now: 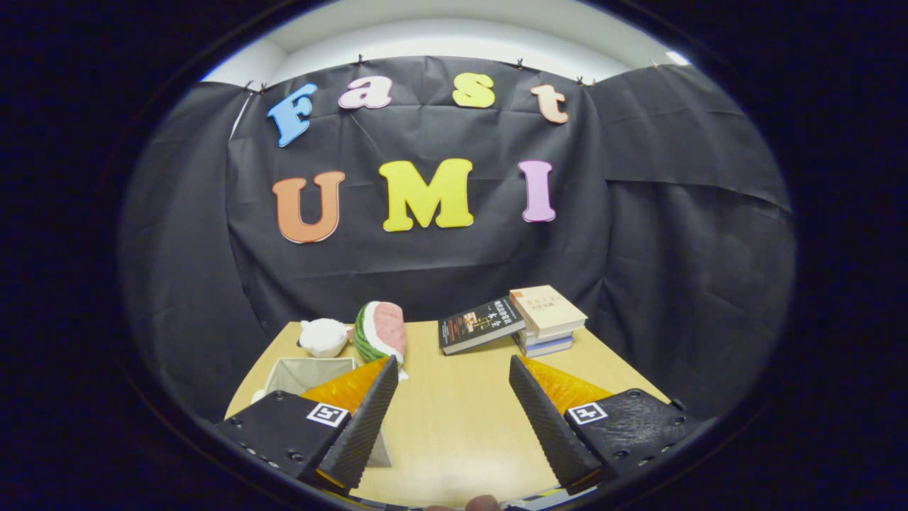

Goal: Open the storage box then place both shoes into the box .Put the left shoe in first, then the right shoe, with the right side of both shoes facing outward in a uniform manner.

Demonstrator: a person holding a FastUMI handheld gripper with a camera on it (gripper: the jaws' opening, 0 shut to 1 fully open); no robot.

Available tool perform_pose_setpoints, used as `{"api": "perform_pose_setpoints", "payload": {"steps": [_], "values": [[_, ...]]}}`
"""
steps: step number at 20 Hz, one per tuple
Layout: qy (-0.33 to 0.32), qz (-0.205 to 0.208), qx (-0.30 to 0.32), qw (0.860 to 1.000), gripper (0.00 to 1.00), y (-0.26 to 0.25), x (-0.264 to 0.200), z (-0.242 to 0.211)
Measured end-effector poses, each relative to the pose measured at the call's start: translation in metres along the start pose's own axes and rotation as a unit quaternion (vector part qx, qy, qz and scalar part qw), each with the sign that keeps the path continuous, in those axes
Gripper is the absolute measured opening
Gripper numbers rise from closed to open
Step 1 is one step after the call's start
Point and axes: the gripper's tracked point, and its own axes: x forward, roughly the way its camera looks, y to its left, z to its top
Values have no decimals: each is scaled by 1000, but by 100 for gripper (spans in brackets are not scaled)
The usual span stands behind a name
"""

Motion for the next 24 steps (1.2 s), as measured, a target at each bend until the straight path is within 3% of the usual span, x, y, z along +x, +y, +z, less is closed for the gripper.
{"api": "perform_pose_setpoints", "payload": {"steps": [9,24], "values": [[-14,-13,8,1000,96,-7,-5,5],[-7,3,6,1000,96,4,-3,1]]}}
